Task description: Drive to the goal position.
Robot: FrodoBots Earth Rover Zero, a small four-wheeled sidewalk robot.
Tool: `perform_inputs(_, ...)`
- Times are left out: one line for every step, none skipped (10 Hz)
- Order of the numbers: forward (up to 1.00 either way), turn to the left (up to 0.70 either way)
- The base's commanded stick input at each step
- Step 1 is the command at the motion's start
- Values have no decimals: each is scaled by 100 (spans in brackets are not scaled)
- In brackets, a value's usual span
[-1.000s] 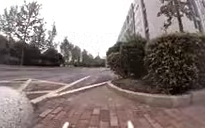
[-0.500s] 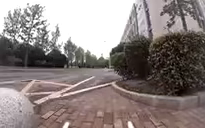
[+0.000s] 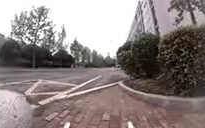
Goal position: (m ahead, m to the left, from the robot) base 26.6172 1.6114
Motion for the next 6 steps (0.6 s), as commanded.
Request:
perform_inputs(45,0)
perform_inputs(45,0)
perform_inputs(45,0)
perform_inputs(45,0)
perform_inputs(45,0)
perform_inputs(45,0)
